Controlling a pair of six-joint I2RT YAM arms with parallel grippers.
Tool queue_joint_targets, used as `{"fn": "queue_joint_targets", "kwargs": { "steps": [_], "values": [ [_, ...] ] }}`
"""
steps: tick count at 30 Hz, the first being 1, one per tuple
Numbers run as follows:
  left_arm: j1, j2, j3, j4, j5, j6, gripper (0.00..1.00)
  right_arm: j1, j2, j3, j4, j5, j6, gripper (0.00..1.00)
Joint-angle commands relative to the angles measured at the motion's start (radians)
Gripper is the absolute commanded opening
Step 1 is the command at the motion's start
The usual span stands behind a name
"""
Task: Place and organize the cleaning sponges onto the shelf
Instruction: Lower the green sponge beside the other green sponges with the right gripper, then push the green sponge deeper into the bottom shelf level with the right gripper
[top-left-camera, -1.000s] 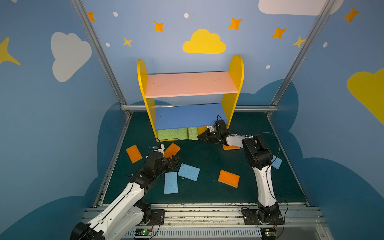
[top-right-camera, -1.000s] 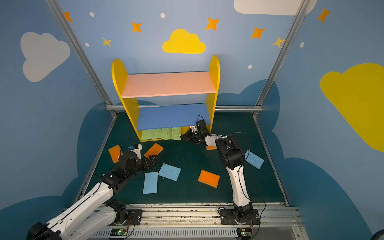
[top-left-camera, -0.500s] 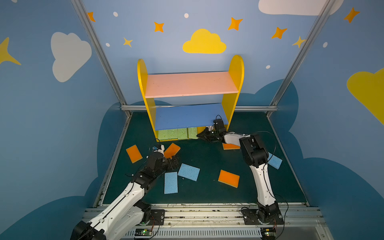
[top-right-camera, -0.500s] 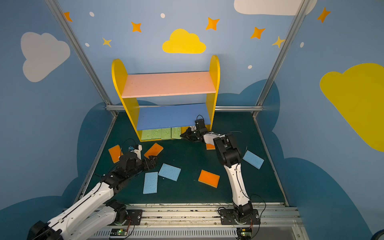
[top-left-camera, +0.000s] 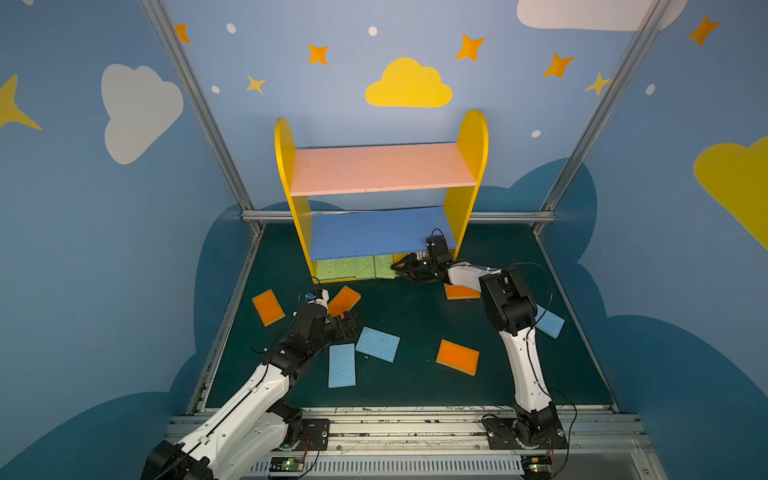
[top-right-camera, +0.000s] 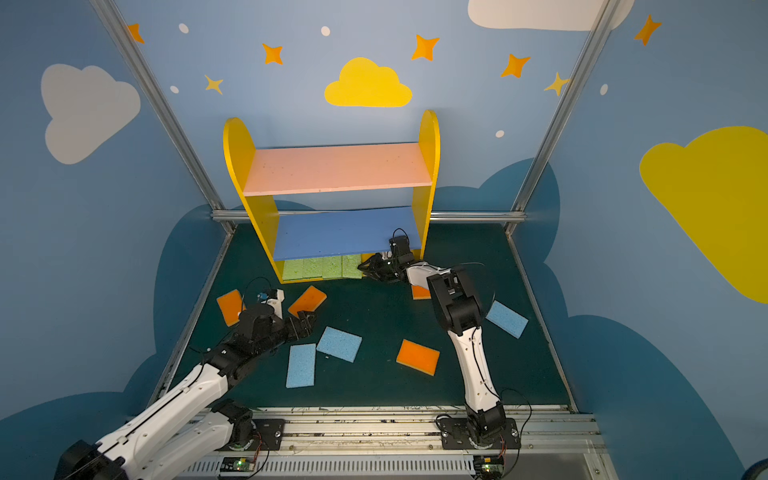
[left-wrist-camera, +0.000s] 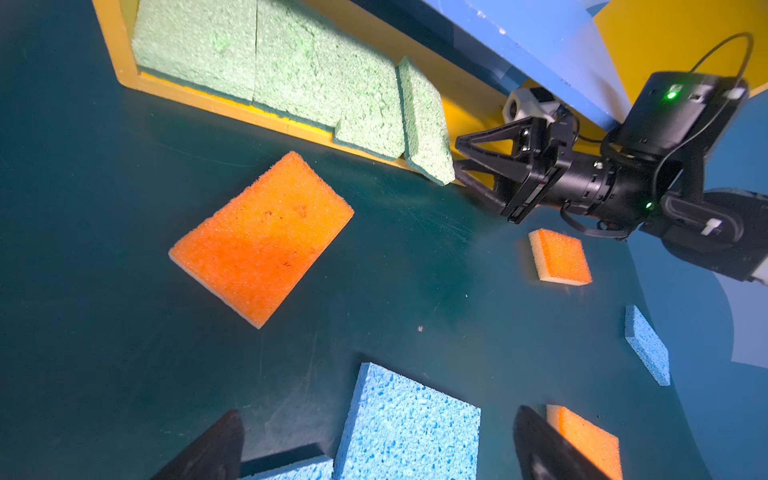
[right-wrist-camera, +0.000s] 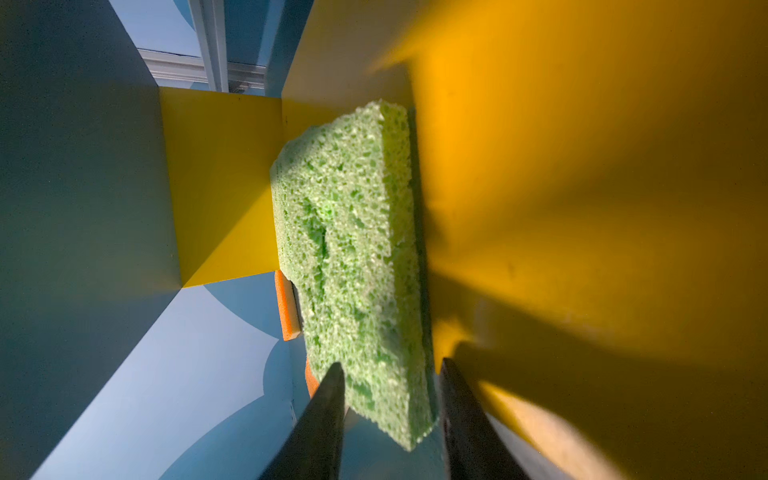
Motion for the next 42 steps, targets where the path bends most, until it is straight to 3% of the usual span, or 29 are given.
{"fn": "queue_joint_targets", "kwargs": {
  "steps": [1, 6, 10, 13, 16, 17, 27, 35, 42],
  "values": [
    [0.003, -0.024, -0.010, -0.015, 0.005, 0.006, 0.99, -0.006, -0.072, -0.041, -0.018, 0.017, -0.039, 0.44],
    [0.003, -0.042, -0.010, -0.023, 0.008, 0.002, 1.00, -0.006, -0.150, -0.110, -0.035, 0.032, -0.073, 0.52],
    [0.004, -0.053, -0.014, -0.024, 0.012, -0.005, 0.99, -0.004, -0.182, -0.168, 0.010, 0.018, -0.049, 0.53],
    [0.003, -0.064, -0.016, -0.031, 0.011, -0.007, 1.00, 0.002, -0.194, -0.221, 0.072, 0.010, -0.014, 0.39],
    [0.003, -0.082, -0.022, -0.036, 0.005, -0.004, 1.00, 0.010, -0.198, -0.260, 0.129, 0.011, 0.017, 0.06],
    [0.004, -0.087, -0.025, -0.036, 0.002, -0.004, 1.00, 0.013, -0.195, -0.264, 0.144, 0.007, 0.027, 0.00],
    [0.003, -0.082, -0.048, -0.009, 0.001, -0.009, 0.99, 0.065, -0.135, -0.224, 0.343, 0.029, 0.185, 0.00],
    [0.004, -0.095, -0.065, -0.004, -0.004, -0.001, 0.99, 0.101, -0.029, -0.075, 0.303, 0.063, 0.225, 0.00],
    [0.003, -0.095, -0.070, 0.004, 0.002, 0.005, 1.00, 0.104, 0.051, -0.005, 0.369, 0.073, 0.296, 0.00]
  ]
}}
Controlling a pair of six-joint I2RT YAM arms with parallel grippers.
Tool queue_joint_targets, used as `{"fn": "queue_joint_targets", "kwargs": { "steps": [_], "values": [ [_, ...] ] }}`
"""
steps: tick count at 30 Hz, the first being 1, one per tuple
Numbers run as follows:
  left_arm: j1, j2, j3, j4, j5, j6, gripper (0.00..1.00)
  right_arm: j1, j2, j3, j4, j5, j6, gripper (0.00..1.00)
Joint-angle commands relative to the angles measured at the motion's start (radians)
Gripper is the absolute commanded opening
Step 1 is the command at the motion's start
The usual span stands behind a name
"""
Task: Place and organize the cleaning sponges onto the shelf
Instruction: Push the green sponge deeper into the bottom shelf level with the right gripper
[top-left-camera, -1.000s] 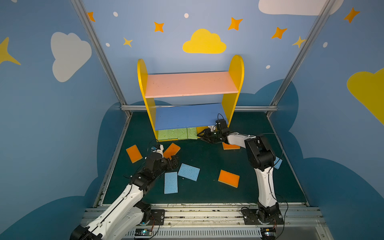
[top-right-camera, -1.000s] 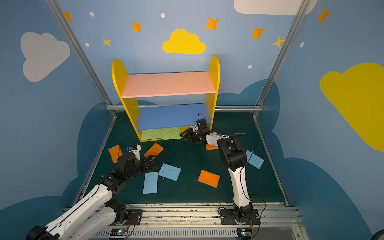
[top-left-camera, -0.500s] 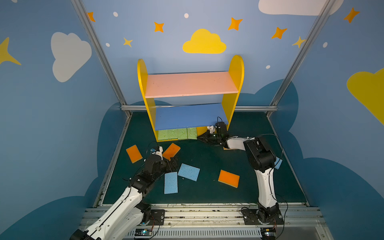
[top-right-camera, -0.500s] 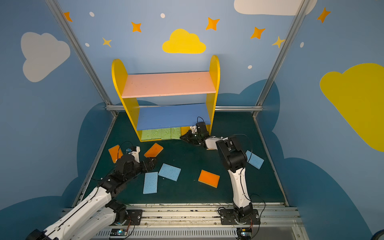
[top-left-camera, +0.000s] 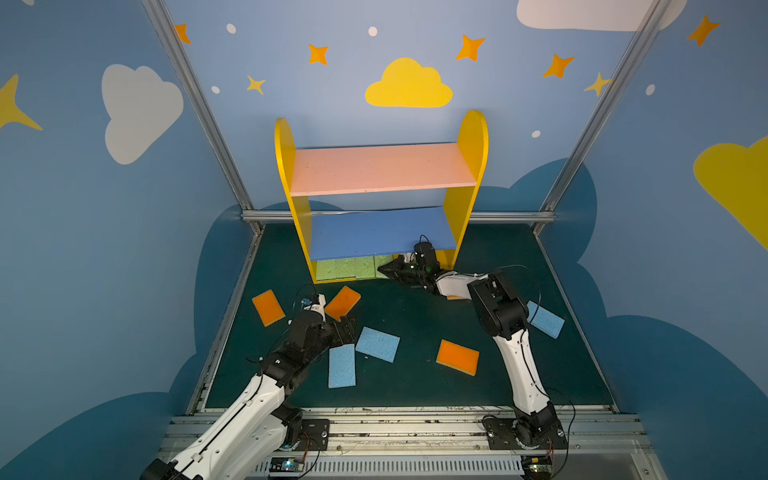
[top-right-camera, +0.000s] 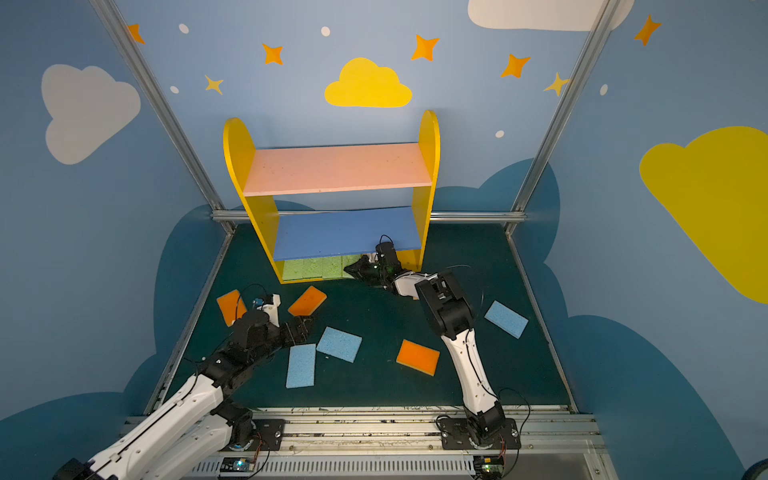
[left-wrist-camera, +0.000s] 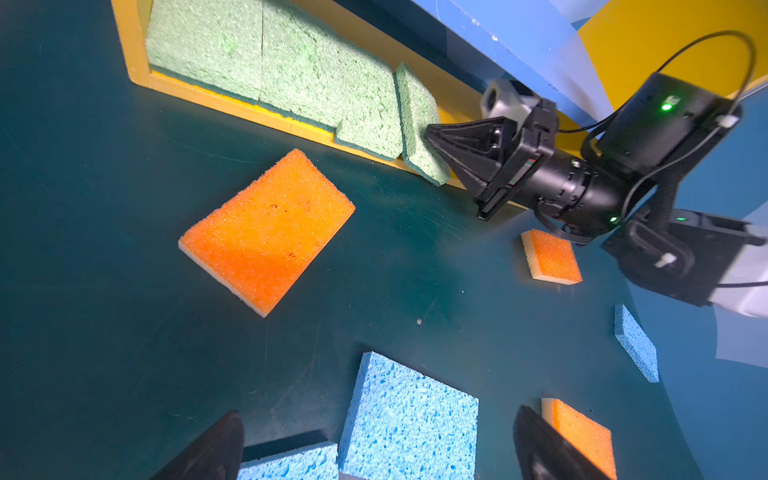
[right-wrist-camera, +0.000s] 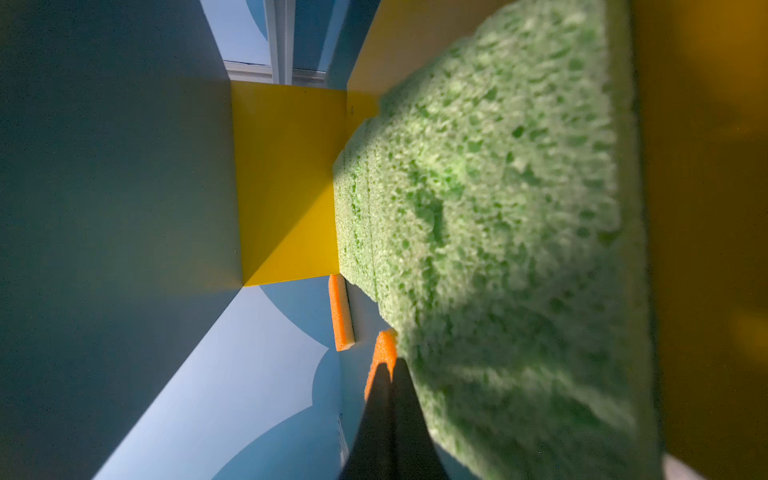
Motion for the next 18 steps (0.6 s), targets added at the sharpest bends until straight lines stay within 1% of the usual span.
{"fn": "queue_joint_targets", "kwargs": {
  "steps": [1, 8, 13, 18],
  "values": [
    [0.003, -0.006, -0.017, 0.011, -0.001, 0.014, 1.00, 0.000, 0.020, 0.041, 0.032, 0.022, 0.020, 0.00],
    [0.003, 0.007, -0.017, 0.022, -0.005, 0.025, 1.00, 0.002, 0.038, 0.079, -0.026, 0.042, -0.005, 0.00],
    [0.003, 0.009, -0.016, 0.019, -0.004, 0.024, 0.99, -0.001, 0.037, 0.070, -0.008, 0.034, 0.002, 0.00],
    [0.004, -0.004, -0.021, 0.011, -0.010, 0.024, 0.99, -0.008, -0.023, 0.024, -0.018, 0.021, -0.023, 0.00]
  ]
}}
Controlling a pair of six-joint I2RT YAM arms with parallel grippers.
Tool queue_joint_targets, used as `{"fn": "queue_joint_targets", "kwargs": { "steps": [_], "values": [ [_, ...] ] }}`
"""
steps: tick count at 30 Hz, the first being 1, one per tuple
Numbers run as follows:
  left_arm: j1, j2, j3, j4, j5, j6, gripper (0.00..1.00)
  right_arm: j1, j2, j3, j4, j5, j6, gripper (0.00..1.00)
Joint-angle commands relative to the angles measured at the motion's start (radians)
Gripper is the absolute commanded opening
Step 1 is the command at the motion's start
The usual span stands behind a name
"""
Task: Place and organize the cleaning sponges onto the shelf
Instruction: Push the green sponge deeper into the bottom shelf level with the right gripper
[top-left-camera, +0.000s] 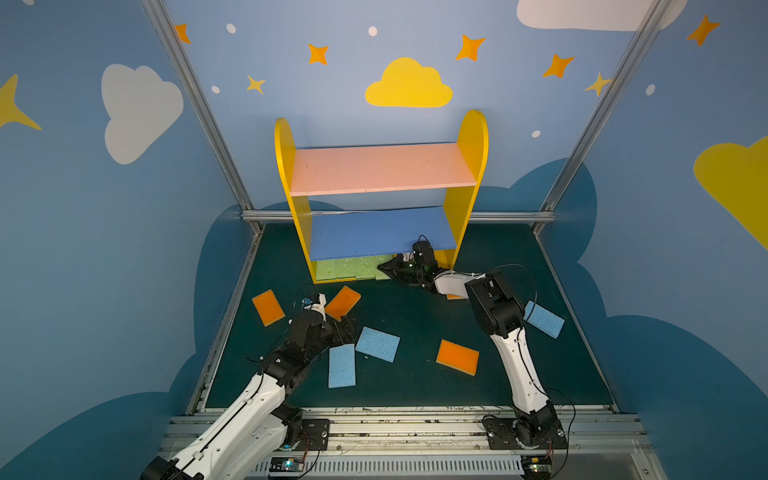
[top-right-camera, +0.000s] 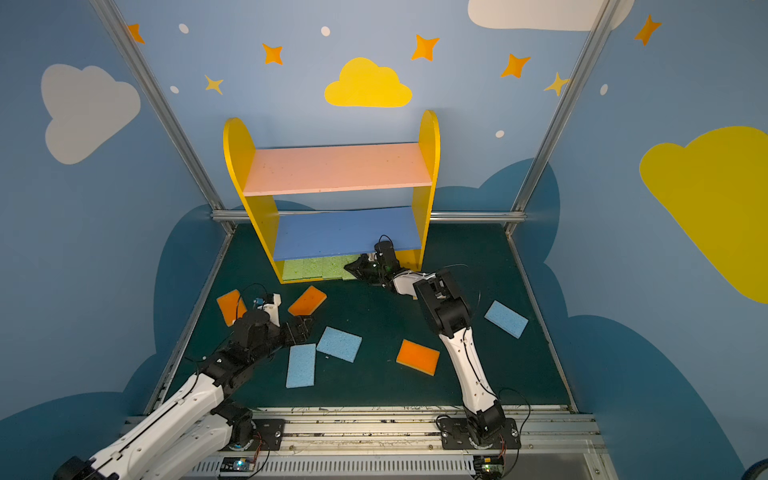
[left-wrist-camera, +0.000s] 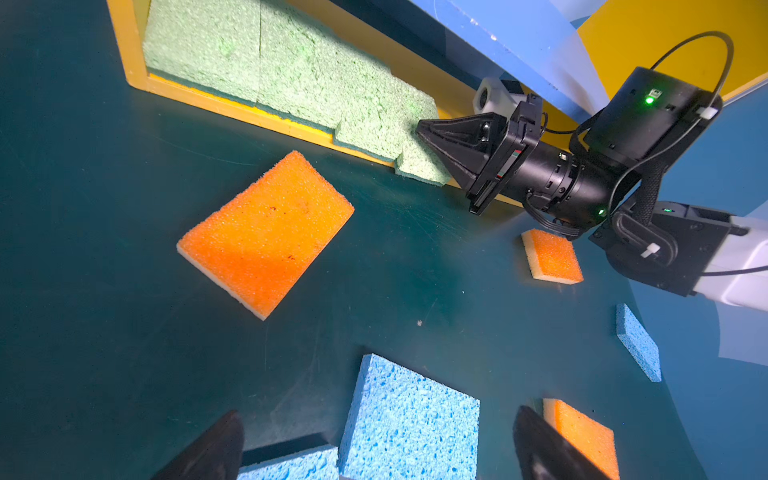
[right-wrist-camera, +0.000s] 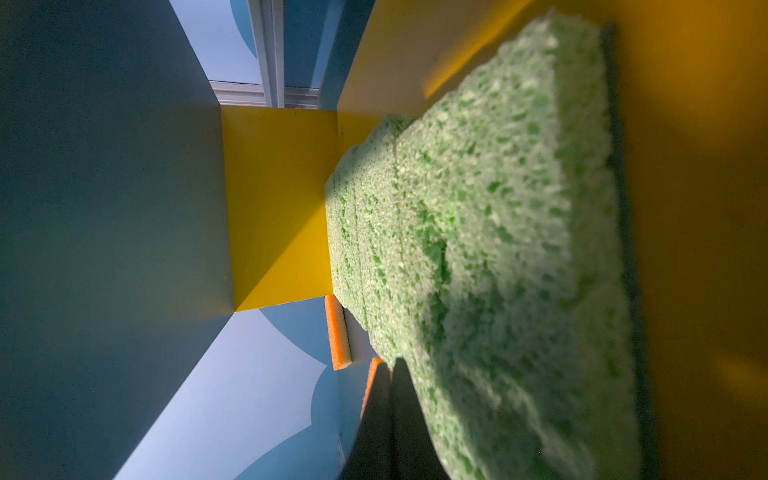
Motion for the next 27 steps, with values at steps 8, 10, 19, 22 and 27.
{"fn": "queue_joint_targets", "kwargs": {
  "steps": [8, 10, 19, 22, 27],
  "values": [
    [0.004, -0.037, -0.024, -0.019, -0.017, 0.009, 1.00, -0.013, -0.174, -0.171, -0.002, -0.010, -0.066, 0.00],
    [0.004, -0.047, -0.025, -0.026, -0.020, 0.008, 0.99, -0.013, -0.197, -0.217, 0.016, -0.007, -0.066, 0.00],
    [0.004, -0.059, -0.041, -0.024, -0.020, 0.001, 0.99, -0.002, -0.195, -0.321, 0.062, -0.005, -0.051, 0.00],
    [0.005, -0.050, -0.043, -0.015, -0.022, 0.003, 1.00, 0.000, -0.173, -0.318, 0.070, -0.004, -0.044, 0.00],
    [0.005, -0.040, -0.045, -0.009, -0.028, 0.008, 1.00, 0.001, -0.139, -0.275, 0.047, -0.004, -0.045, 0.00]
  ]
}}
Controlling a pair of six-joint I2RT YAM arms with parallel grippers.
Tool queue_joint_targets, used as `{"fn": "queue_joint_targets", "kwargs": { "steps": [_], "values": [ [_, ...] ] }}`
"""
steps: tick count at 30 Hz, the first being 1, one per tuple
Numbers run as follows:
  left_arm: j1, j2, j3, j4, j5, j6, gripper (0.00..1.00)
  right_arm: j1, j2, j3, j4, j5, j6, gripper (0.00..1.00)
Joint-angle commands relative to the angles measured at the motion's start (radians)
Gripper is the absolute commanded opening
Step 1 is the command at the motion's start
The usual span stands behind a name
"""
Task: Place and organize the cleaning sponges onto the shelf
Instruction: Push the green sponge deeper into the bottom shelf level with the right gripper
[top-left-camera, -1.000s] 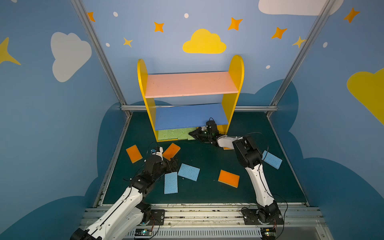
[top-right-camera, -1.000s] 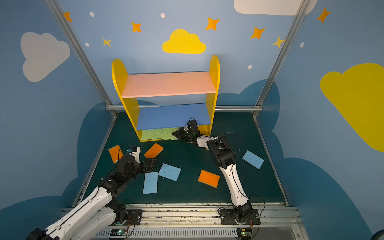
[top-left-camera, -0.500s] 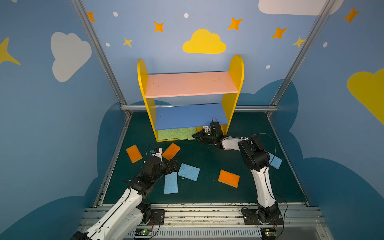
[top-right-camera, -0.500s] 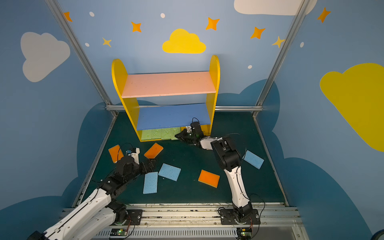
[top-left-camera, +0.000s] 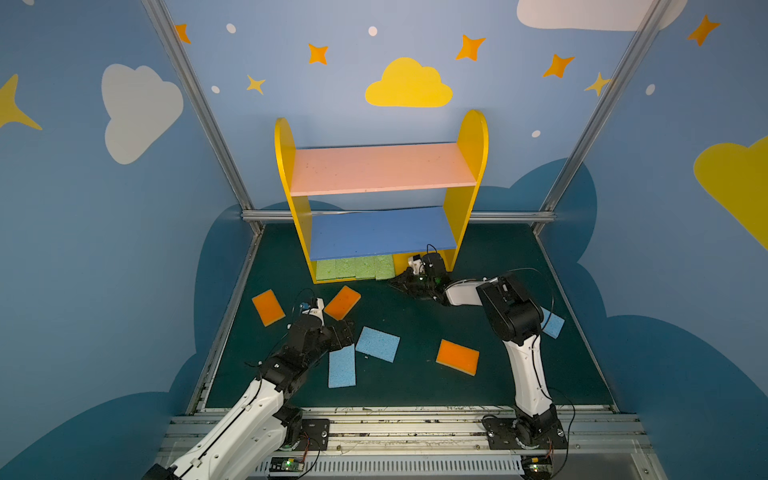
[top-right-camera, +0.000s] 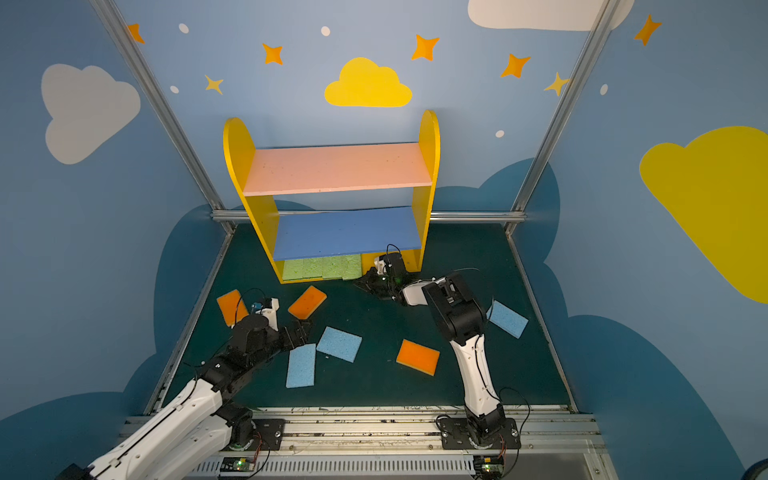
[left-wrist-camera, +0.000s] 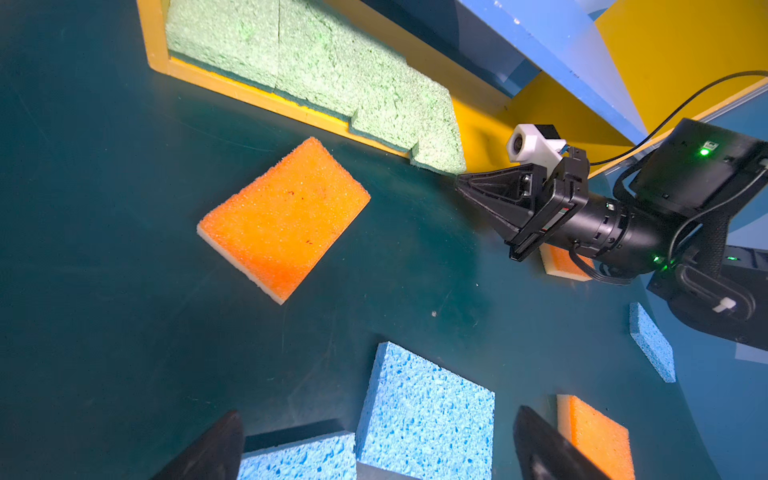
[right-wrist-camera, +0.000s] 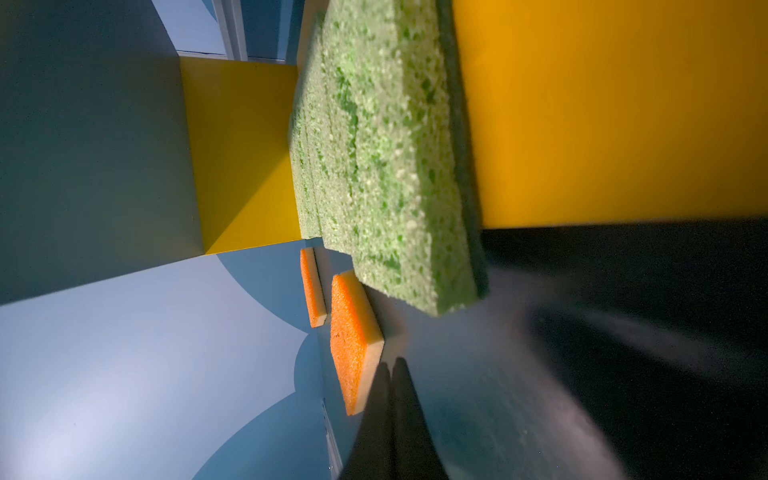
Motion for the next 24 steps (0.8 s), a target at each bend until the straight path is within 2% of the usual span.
{"fn": "queue_joint_targets", "kwargs": {
  "steps": [1, 24],
  "values": [
    [0.003, 0.004, -0.005, 0.009, -0.014, 0.013, 1.00, 0.005, 0.039, 0.045, 0.004, 0.000, 0.000, 0.00],
    [0.010, 0.032, -0.008, 0.026, -0.022, 0.030, 0.99, -0.005, 0.151, 0.220, -0.052, -0.016, 0.016, 0.00]
  ]
}}
